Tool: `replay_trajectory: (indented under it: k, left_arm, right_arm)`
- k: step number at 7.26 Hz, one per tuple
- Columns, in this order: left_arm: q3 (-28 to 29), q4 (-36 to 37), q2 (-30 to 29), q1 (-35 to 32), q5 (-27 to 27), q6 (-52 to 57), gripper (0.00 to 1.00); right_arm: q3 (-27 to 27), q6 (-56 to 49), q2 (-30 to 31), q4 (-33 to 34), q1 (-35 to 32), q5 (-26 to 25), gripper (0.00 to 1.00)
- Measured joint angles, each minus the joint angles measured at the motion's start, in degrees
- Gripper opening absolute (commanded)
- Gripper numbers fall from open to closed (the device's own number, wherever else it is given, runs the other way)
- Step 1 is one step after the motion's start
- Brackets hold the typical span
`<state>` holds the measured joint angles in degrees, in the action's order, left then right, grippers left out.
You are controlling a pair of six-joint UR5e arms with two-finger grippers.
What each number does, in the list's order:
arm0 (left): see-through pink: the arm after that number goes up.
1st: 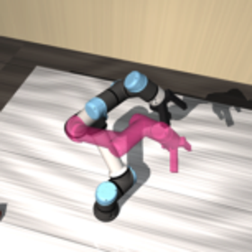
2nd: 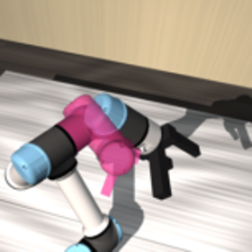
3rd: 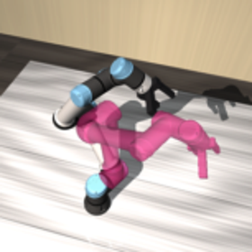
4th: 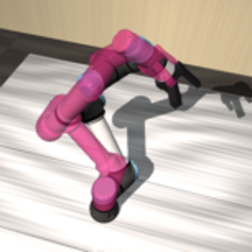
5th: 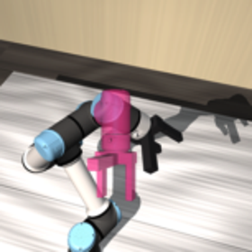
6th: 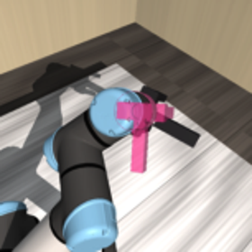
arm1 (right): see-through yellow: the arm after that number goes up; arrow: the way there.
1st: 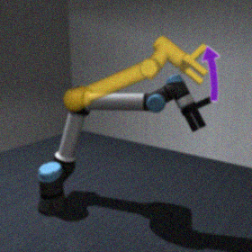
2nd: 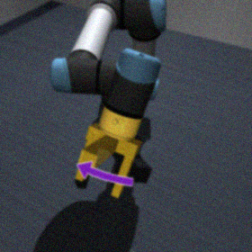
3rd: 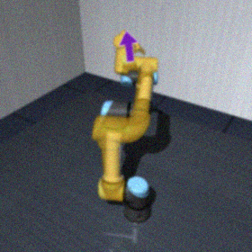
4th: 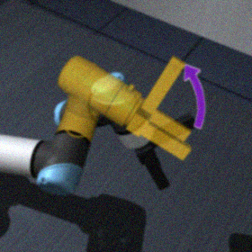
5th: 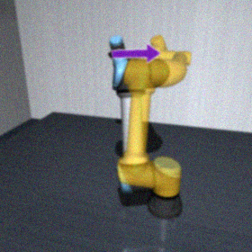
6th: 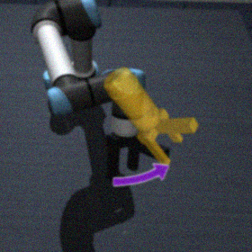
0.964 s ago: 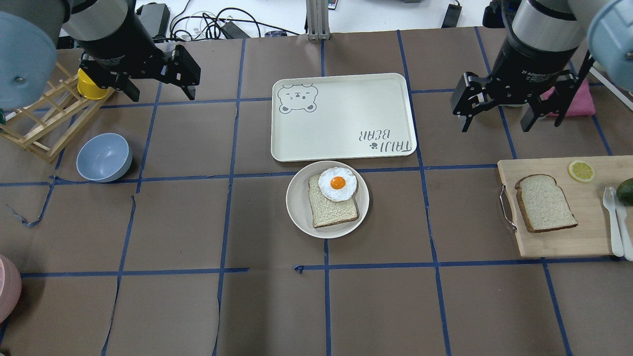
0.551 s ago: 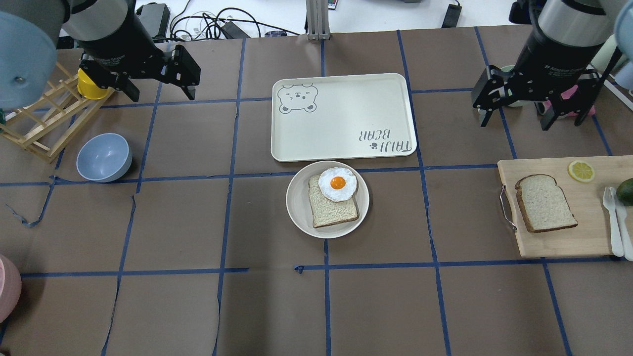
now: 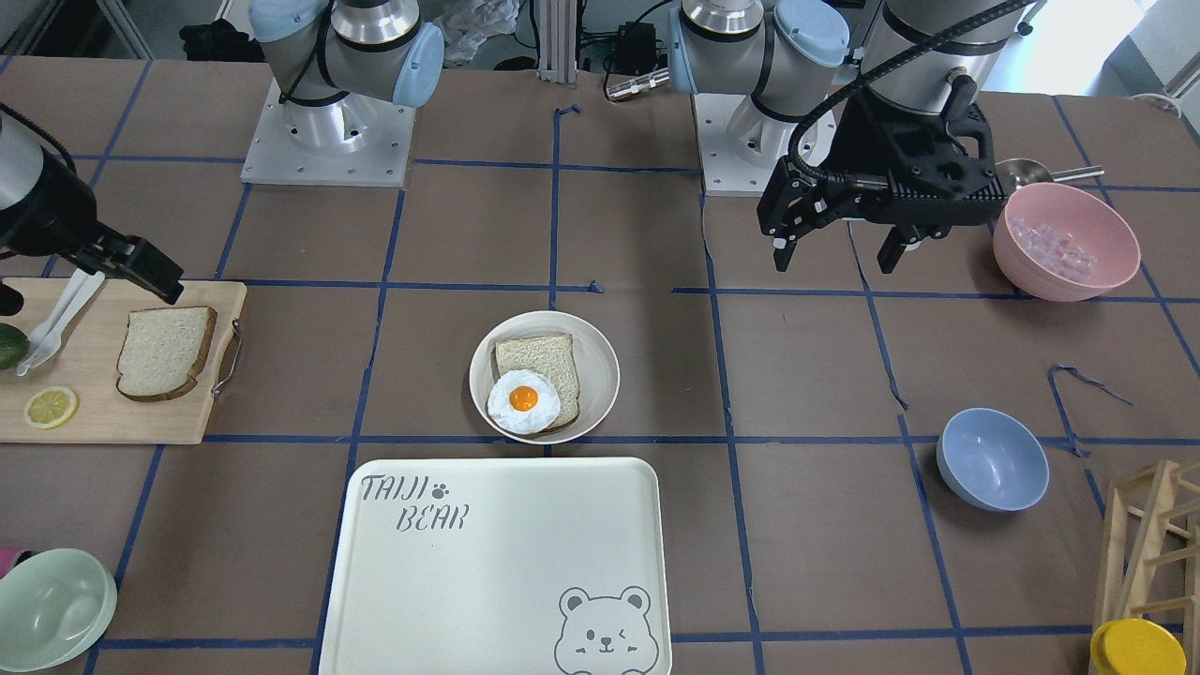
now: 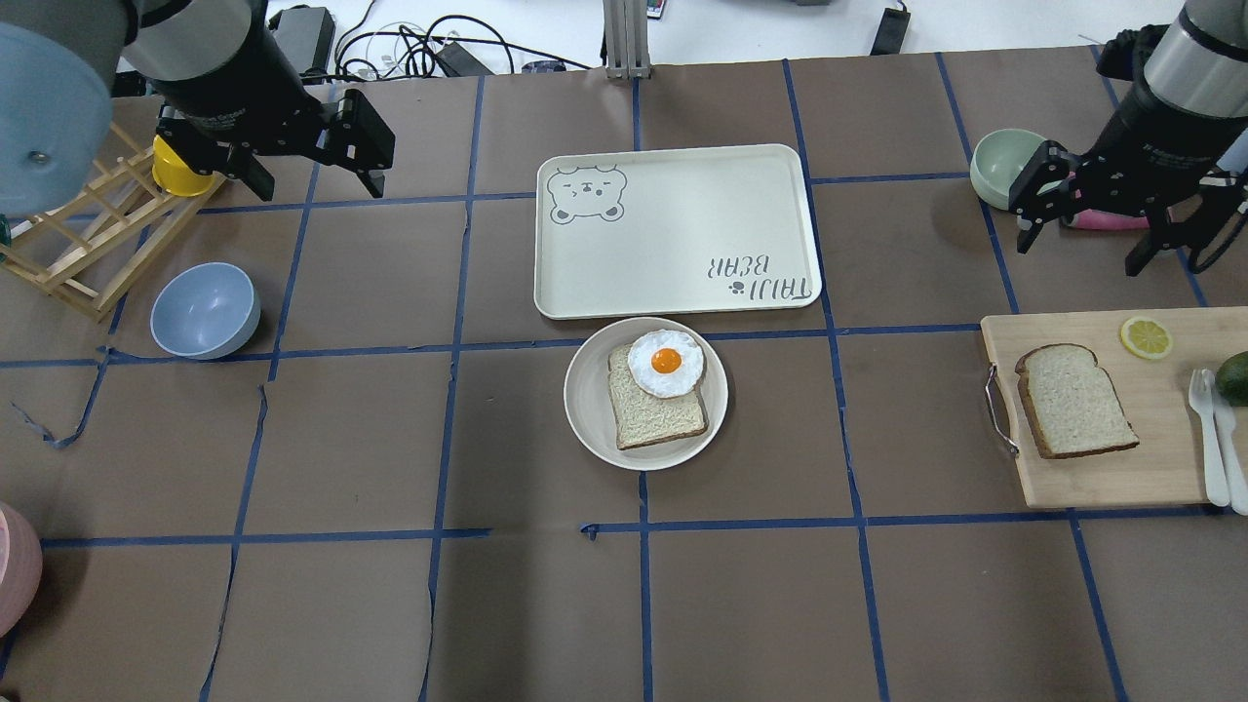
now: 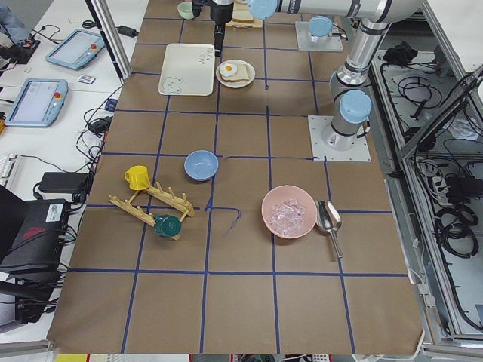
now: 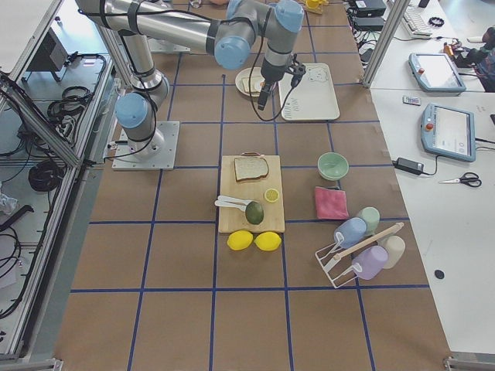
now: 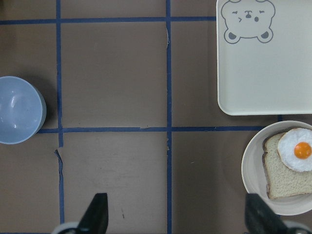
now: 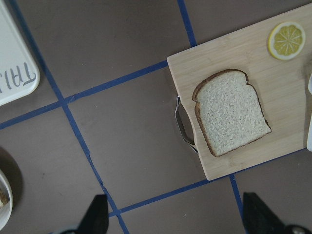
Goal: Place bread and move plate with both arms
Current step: 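Move the right gripper over the bread slice on the wooden board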
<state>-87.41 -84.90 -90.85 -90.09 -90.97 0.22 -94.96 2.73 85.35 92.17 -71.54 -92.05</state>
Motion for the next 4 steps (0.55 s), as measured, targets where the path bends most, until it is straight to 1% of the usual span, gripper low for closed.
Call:
replay_trajectory:
  k: [2, 3, 4]
  left_arm:
    - [-0.01, 0.06, -0.02, 0.00, 0.06, 0.08, 1.00]
    - [-0.01, 0.07, -0.03, 0.00, 0.05, 0.06, 1.00]
    - [-0.03, 0.08, -0.03, 0.00, 0.05, 0.05, 1.00]
  right_arm:
    - [-4.07, -0.04, -5.17, 10.12, 2.75, 0.06, 0.80]
    - [-6.54, 0.09, -7.58, 15.44, 3.30, -0.05, 0.77]
    - [-8.72, 0.64, -9.19, 19.20, 3.52, -0.23, 0.75]
